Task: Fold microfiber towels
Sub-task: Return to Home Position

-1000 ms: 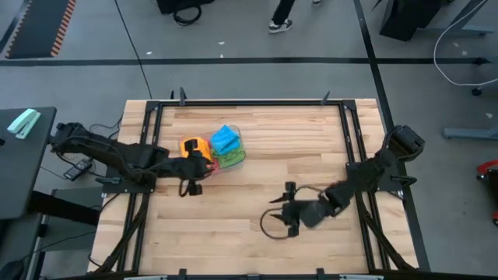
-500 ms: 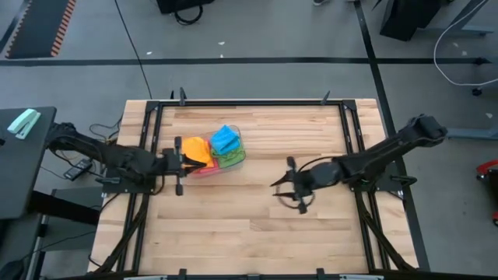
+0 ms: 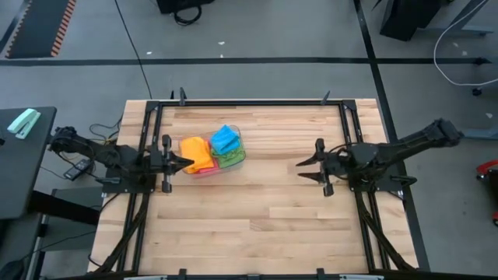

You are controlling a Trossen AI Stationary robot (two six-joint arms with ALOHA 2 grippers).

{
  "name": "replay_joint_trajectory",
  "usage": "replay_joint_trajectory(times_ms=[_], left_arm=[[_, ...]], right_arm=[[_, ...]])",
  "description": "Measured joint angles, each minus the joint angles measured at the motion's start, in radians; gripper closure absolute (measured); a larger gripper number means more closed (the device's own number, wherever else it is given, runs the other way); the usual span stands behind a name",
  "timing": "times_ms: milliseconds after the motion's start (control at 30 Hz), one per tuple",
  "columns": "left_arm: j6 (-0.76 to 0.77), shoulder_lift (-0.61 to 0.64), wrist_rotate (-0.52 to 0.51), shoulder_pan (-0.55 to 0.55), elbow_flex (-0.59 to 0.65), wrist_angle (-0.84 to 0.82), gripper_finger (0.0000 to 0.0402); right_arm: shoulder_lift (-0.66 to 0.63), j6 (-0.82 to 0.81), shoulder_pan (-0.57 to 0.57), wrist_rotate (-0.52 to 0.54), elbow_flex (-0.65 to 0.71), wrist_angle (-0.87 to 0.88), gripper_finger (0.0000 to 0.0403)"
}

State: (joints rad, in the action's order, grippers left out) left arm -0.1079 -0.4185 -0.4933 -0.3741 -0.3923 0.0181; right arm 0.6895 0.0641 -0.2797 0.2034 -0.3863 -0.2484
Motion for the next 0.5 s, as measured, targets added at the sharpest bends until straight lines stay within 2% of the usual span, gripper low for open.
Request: replay_joint_trajectory(times_ms=[267, 400, 500], left_arm=[[-0.017, 0.006, -0.003, 0.000, 0.009, 0.045, 0.0360], [-0.075, 0.007, 0.004, 0.000, 0.008, 0.227, 0.0366], [-0.176, 0.007, 0.012, 0.001, 0.008, 0.362, 0.0375]], right_arm=[[-0.040, 0.022, 0.015, 0.012, 0.003, -0.003, 0.0257], [-0.040, 0.116, 0.016, 0.036, 0.002, -0.088, 0.0257], [-0.040, 0.171, 0.016, 0.047, 0.001, -0.191, 0.0257]])
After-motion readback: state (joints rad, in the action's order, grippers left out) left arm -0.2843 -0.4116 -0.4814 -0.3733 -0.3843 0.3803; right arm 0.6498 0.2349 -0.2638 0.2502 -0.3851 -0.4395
